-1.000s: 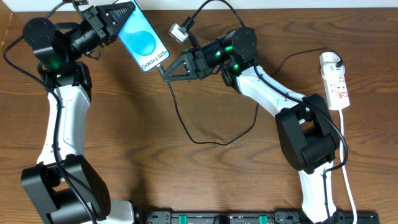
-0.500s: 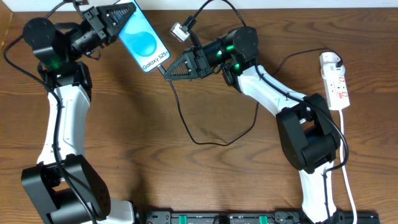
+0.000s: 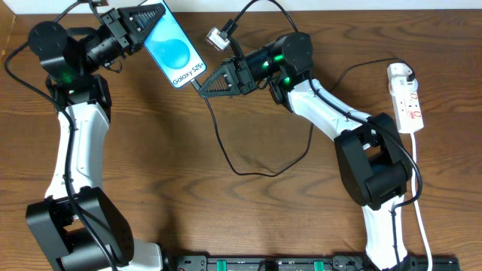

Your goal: Plug charger to phone and switch on socket

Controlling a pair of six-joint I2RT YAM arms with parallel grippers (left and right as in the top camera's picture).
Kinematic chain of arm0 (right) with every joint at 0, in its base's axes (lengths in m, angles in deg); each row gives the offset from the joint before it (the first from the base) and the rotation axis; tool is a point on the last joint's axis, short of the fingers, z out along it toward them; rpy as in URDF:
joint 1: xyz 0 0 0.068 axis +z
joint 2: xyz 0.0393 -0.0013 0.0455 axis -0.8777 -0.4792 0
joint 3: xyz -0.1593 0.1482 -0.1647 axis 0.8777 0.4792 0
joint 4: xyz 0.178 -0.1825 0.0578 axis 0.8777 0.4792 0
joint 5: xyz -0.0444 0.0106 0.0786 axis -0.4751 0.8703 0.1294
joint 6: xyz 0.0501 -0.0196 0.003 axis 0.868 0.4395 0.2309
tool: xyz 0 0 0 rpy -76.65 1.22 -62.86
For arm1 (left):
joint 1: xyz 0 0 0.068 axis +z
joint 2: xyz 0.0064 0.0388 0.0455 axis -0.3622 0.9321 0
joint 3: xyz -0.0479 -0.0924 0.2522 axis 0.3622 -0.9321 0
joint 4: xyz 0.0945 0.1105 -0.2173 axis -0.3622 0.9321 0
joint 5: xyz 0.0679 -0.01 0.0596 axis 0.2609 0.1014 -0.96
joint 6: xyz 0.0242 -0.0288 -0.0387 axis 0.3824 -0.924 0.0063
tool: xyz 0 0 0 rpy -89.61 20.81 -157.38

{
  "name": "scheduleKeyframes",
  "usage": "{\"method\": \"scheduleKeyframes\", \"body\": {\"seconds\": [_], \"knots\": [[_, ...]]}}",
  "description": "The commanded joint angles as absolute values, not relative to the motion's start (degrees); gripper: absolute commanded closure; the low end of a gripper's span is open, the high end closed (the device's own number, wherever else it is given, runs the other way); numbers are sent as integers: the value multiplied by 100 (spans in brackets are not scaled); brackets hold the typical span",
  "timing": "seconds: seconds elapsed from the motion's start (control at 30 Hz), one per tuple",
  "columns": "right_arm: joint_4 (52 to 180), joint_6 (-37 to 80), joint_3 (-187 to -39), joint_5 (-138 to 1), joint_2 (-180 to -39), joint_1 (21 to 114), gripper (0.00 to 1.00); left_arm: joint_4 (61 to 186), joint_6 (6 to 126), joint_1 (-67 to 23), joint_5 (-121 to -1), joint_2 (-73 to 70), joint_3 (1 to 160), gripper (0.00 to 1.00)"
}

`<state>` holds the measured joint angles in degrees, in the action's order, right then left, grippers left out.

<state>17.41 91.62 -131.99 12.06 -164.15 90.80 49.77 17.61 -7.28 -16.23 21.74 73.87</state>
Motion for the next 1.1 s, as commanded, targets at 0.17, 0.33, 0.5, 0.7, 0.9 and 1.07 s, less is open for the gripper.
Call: {"method": "scheduleKeyframes", "body": {"seconds": [0.17, 0.33, 0.5, 0.7, 0.9, 1.07], "knots": [[1706, 9204, -13210, 609, -16266, 8982, 99, 4935, 1770, -909, -852, 2170, 7439, 93], [1704, 9206, -13210, 653, -16266, 8984, 97, 4933, 1770, -942, -882, 2170, 7439, 92], [1706, 9206, -13210, 876, -16266, 8979, 46, 4931, 1770, -883, -1035, 2170, 7439, 93], [1704, 9204, -13210, 1138, -16266, 8979, 3, 4933, 1770, -614, -1103, 2170, 7439, 93], [1794, 9097, -13208, 1283, -16268, 8953, 1, 4990, 1754, -227, -1092, 2170, 7439, 93], [2797, 8371, -13203, 1263, -16268, 8936, 1, 5001, 1501, -50, -1114, 2170, 7439, 93]]}}
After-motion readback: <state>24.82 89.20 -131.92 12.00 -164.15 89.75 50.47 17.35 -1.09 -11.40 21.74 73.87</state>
